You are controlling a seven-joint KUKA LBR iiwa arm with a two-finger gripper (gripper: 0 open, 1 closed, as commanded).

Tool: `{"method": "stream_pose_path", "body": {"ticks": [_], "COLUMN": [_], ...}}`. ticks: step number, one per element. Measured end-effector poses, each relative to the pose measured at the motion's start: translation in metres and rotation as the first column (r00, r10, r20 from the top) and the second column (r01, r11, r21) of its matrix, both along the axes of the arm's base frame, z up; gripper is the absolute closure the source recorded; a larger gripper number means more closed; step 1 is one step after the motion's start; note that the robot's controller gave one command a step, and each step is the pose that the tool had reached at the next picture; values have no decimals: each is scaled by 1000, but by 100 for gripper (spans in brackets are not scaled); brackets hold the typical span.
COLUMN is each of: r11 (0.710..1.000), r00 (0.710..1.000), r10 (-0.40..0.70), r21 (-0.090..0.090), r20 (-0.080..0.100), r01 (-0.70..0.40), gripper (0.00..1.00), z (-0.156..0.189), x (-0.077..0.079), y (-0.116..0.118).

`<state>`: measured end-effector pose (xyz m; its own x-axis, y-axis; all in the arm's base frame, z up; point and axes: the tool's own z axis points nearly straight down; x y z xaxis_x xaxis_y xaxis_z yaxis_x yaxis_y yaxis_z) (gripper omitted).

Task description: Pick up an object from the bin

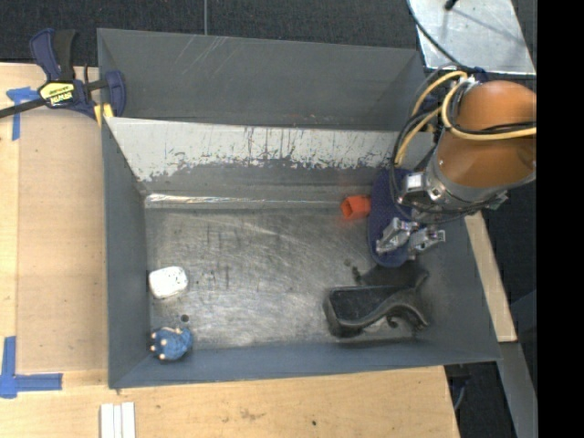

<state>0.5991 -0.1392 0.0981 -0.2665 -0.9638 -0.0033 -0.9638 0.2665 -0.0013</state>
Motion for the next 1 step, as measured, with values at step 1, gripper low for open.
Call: {"method": "stream_pose_path", "body": {"ticks": [1], "r11": [1000], "r00": [1000], "r10": [10], "r21": [-2], "r20": [-4], "r01": [-10], "gripper": [100], "z": [-2], "x": [2], "y": [1]}}
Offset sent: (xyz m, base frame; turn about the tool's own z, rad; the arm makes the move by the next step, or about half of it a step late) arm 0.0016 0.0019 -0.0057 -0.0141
